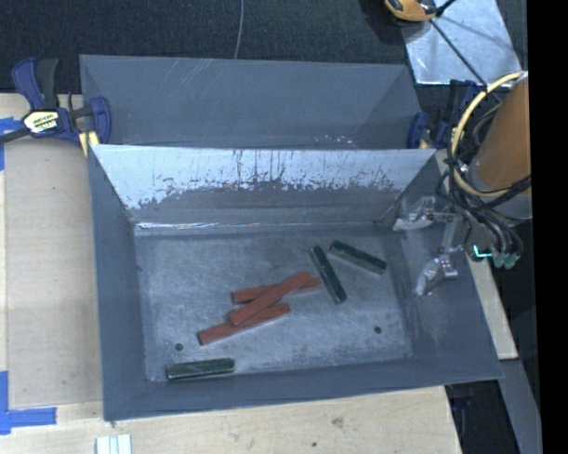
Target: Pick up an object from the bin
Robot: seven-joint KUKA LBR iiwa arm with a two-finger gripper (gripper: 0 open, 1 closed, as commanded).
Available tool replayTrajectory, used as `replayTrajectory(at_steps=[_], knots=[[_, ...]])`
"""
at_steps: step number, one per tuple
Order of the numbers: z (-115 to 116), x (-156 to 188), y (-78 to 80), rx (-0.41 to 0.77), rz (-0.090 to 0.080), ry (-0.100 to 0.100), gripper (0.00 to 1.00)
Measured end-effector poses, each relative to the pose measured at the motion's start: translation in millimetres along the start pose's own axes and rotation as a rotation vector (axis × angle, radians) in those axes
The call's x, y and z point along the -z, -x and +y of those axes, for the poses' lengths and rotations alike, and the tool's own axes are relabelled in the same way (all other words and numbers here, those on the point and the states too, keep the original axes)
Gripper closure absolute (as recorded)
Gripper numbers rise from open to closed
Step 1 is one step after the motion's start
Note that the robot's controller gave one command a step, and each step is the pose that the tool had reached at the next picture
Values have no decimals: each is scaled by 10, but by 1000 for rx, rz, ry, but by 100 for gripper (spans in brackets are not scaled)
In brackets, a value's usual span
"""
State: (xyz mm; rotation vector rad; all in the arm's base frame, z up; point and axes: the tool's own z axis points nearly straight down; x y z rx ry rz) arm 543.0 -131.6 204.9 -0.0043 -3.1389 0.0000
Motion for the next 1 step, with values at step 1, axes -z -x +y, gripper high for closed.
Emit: replayTrajectory(at_steps=[1], knots=[[4, 32, 17, 2, -7, -1, 0]])
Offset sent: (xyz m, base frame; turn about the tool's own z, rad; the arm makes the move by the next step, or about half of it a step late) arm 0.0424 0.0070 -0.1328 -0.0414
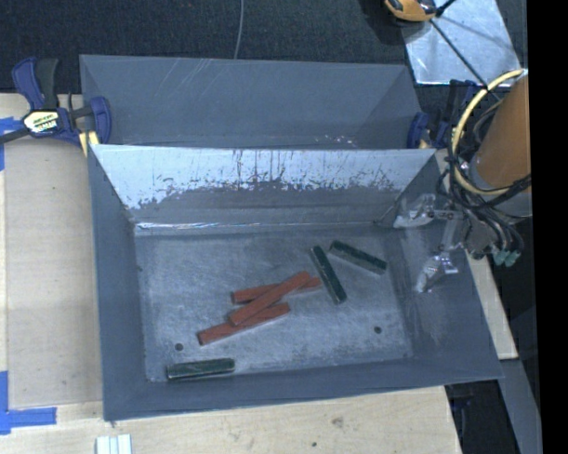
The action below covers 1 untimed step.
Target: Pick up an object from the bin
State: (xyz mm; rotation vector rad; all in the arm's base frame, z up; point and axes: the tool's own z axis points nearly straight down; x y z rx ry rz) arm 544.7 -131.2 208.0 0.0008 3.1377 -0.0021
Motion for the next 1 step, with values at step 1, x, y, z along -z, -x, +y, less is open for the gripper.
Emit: replayTrajectory(at_steps=[1], knots=[[8, -406, 157, 12, -9, -2, 0]])
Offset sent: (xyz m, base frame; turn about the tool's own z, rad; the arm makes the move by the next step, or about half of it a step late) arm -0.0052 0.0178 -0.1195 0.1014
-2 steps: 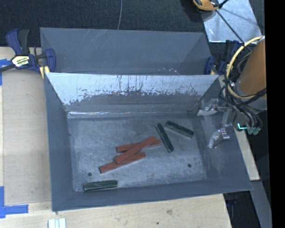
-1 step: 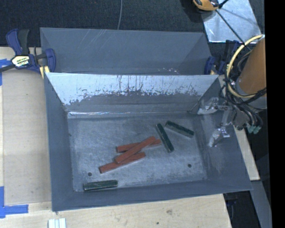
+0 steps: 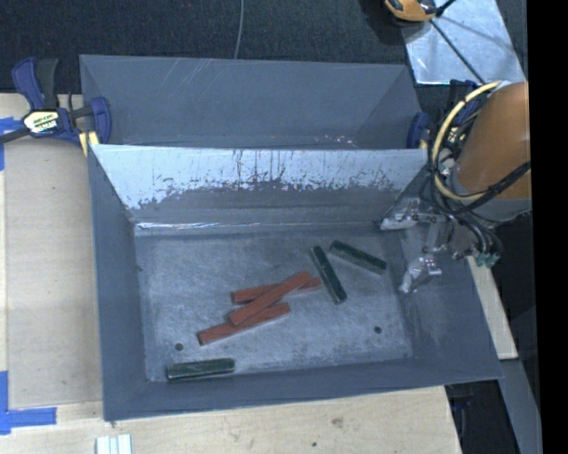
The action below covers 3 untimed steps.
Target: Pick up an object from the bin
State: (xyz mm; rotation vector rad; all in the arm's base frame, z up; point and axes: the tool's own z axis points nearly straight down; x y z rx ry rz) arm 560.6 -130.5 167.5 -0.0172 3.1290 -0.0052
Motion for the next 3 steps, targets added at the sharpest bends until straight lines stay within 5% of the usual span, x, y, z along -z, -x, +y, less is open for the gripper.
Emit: replayTrajectory(at_steps=[1, 2, 3], knots=[[120, -629, -142, -95, 7, 2, 0], [8, -867, 173, -36, 3, 0, 0], [563, -892, 579, 12, 10, -7, 100]])
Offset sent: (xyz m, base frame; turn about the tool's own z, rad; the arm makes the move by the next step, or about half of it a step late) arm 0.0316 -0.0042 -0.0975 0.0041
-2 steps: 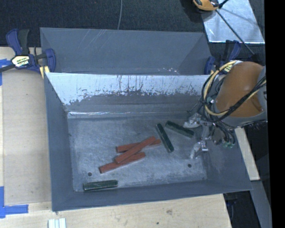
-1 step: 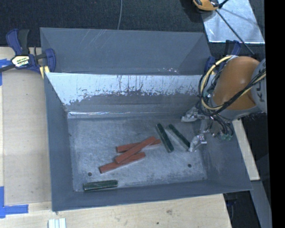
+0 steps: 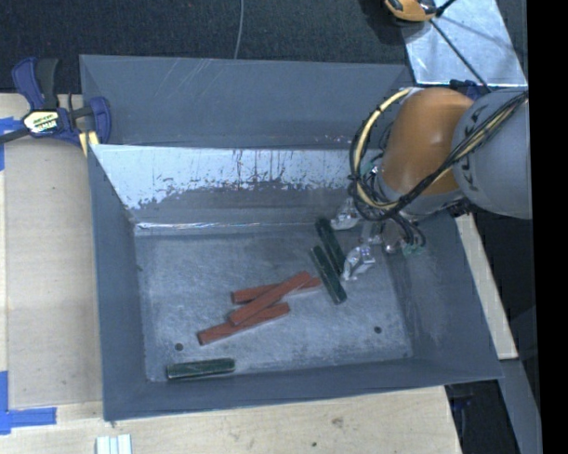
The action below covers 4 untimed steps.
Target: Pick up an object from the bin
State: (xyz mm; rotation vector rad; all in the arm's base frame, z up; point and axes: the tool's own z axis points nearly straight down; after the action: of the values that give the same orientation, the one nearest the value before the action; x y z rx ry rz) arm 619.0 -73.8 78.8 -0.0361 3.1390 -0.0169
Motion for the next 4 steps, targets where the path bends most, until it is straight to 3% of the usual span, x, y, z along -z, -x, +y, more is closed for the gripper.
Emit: replayTrajectory(at_steps=[1, 2, 3, 4], knots=[[21, -16, 1, 1, -3, 3, 0], [28, -14, 4, 2, -3, 4, 0], [287, 9, -143, 165, -11, 3, 0], [541, 36, -308, 344, -44, 7, 100]])
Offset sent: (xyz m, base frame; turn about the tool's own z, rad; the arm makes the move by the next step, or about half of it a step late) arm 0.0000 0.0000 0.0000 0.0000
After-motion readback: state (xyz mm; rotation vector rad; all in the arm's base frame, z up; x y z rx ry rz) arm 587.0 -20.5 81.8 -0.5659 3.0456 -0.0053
